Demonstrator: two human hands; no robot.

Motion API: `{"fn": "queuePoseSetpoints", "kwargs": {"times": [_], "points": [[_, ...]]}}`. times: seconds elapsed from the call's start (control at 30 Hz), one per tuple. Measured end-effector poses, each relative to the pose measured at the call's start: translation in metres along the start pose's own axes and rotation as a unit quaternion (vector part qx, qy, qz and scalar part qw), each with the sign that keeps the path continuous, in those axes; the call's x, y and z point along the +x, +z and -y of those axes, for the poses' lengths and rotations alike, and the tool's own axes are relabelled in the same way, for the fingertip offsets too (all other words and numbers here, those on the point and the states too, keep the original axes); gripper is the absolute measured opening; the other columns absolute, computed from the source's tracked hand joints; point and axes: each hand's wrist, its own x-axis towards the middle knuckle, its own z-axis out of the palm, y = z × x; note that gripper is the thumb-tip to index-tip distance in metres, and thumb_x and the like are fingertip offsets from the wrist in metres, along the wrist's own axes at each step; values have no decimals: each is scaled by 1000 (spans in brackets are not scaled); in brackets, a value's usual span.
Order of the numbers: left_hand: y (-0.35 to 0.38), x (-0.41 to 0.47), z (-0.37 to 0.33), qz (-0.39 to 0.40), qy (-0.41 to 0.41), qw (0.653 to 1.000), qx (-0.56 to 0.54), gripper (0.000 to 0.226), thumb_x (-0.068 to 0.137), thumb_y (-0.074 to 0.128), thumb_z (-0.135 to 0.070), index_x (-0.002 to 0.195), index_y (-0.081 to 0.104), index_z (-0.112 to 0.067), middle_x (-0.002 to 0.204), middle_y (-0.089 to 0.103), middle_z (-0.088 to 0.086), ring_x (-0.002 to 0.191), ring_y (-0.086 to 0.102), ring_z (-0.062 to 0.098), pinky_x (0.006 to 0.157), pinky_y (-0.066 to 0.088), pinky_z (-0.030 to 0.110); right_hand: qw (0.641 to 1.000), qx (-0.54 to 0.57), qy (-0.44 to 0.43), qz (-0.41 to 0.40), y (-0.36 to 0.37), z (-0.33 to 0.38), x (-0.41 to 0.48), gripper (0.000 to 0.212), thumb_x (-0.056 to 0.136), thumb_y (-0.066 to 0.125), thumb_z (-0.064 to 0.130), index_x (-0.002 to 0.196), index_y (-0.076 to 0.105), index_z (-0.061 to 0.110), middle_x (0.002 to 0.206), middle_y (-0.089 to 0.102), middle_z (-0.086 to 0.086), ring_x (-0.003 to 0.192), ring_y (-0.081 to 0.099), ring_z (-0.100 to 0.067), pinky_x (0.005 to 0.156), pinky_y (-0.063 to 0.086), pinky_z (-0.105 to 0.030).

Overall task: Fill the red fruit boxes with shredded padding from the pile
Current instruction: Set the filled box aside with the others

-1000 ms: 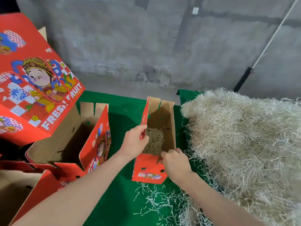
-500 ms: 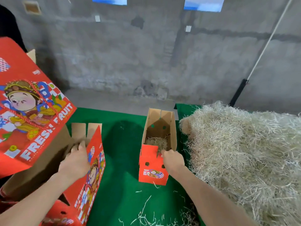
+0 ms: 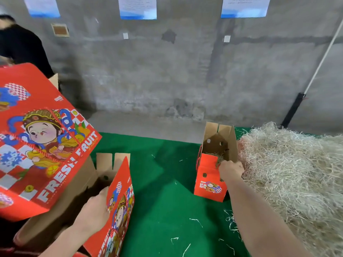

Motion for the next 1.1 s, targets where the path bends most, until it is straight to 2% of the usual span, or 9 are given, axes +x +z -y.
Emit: {"fn": "queuePoseSetpoints", "kwargs": {"times": [0.1, 0.23, 0.5, 0.57, 0.67, 0.77, 0.93, 1.03, 1.1], "points": [[-6, -12, -6, 6, 23, 999, -25, 55, 90, 46, -6, 142, 30, -12, 118, 64, 7, 97, 65, 20, 77, 54, 27, 999, -13, 25, 28, -2, 0, -9, 50, 90, 40, 15, 138, 32, 8, 140, 38, -21, 128, 31, -43, 99, 36, -54], [-14, -23, -16, 18, 22, 999, -40, 55, 92, 50, -13, 142, 28, -14, 119, 63, 5, 93, 67, 17, 74, 57, 29, 996, 40, -15, -81, -10, 11, -33, 45, 88, 38, 16, 132, 34, 6, 137, 37, -22, 126, 34, -39, 102, 36, -48], [-35, -40, -22, 33, 28, 996, -72, 58, 96, 43, -23, 148, 20, -10, 136, 50, 9, 123, 50, 22, 102, 38, 28, 889, 206, -401, -81, -60, 97, -162, 33, 93, 47, 30, 126, 49, 25, 103, 67, 4, 96, 61, -14, 83, 45, -26], [-67, -50, -14, -106, 65, 986, -115, 54, 96, 44, -32, 144, 31, -13, 137, 50, 5, 126, 46, 19, 104, 32, 25, 857, 180, -468, -123, -71, 116, -204, 31, 93, 44, 38, 124, 47, 35, 107, 63, 10, 97, 58, -9, 83, 45, -26], [-147, -66, 12, -381, 138, 897, -179, 46, 83, 63, -15, 127, 53, -5, 127, 56, 11, 120, 50, 28, 103, 35, 32, 821, 194, -519, -137, -90, 139, -253, 30, 93, 45, 40, 122, 47, 38, 106, 64, 10, 95, 59, -9, 85, 47, -27], [-235, -59, 45, -556, 58, 812, -170, 59, 74, 70, -7, 128, 49, 3, 132, 46, 22, 126, 40, 37, 106, 26, 40, 809, 213, -531, -134, -107, 160, -287, 34, 92, 50, 37, 126, 49, 35, 109, 65, 10, 99, 59, -8, 87, 45, -23], [-308, -27, 86, -373, -145, 894, -201, 72, 76, 72, -25, 132, 37, 3, 127, 53, 20, 119, 49, 35, 95, 39, 40, 802, 249, -526, -134, -115, 168, -325, 30, 90, 53, 35, 120, 53, 33, 102, 62, 9, 79, 60, -6, 78, 48, -20], [-314, -32, 80, -308, -99, 921, -218, 14, 76, 63, -13, 88, 62, -5, 95, 68, 16, 92, 63, 34, 69, 48, 34, 813, 253, -505, -144, -119, 155, -334, 33, 90, 52, 36, 122, 50, 34, 105, 62, 10, 89, 58, -8, 83, 47, -24], [-312, -40, 62, -340, -36, 928, -149, 15, 80, 60, -14, 91, 66, -7, 90, 69, 15, 90, 62, 36, 70, 49, 35, 816, 303, -476, -126, -126, 143, -335, 37, 90, 53, 35, 126, 47, 31, 112, 61, 9, 93, 58, -8, 88, 46, -26]]}}
